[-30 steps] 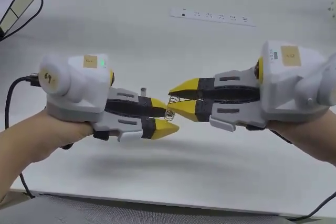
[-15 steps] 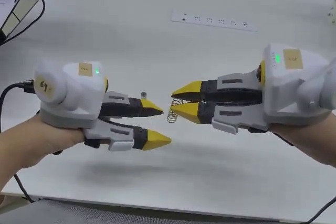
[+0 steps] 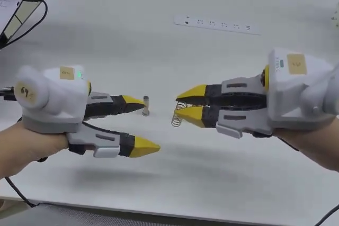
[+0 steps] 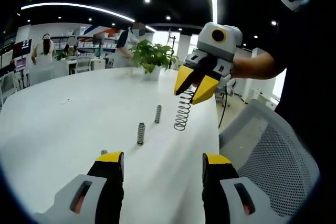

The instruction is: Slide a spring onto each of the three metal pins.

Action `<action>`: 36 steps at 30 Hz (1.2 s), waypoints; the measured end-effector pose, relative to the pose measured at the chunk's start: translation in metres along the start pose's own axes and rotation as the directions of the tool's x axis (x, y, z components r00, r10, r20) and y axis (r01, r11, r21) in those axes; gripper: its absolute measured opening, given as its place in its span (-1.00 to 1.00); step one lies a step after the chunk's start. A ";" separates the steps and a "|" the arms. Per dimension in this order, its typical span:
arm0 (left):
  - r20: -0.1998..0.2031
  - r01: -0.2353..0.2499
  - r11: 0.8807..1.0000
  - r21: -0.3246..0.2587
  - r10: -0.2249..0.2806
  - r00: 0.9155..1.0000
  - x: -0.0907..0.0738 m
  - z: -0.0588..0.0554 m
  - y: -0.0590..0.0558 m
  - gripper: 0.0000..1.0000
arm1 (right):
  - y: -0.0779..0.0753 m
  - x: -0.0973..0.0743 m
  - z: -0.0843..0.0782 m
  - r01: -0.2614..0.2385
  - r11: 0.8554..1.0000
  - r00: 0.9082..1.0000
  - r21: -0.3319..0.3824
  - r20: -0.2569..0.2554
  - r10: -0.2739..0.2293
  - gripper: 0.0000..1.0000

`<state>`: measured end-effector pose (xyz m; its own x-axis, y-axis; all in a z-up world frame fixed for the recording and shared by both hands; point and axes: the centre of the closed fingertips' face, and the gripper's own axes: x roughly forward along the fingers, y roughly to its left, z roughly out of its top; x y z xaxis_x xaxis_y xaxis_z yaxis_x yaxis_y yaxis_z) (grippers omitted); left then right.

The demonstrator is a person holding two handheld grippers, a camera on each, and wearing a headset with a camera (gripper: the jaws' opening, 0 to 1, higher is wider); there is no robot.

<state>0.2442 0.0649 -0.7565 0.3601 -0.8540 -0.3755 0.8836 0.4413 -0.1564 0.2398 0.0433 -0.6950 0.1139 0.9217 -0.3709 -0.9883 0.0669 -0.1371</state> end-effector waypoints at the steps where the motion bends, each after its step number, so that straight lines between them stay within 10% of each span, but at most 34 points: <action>1: -0.002 -0.004 1.000 0.001 0.004 1.000 -0.001 -0.001 0.001 0.12 | 0.000 0.000 0.000 0.001 1.000 1.000 0.000 0.000 -0.001 -0.85; 36: 0.039 -0.139 0.985 -0.105 0.144 0.989 -0.045 -0.018 0.026 0.53 | 0.002 0.005 -0.002 -0.002 1.000 1.000 -0.002 -0.015 0.002 -0.85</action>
<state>0.2455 0.1201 -0.7603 0.4952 -0.7915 -0.3581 0.7882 0.5827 -0.1980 0.2381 0.0471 -0.6990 0.1133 0.9160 -0.3848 -0.9883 0.0641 -0.1382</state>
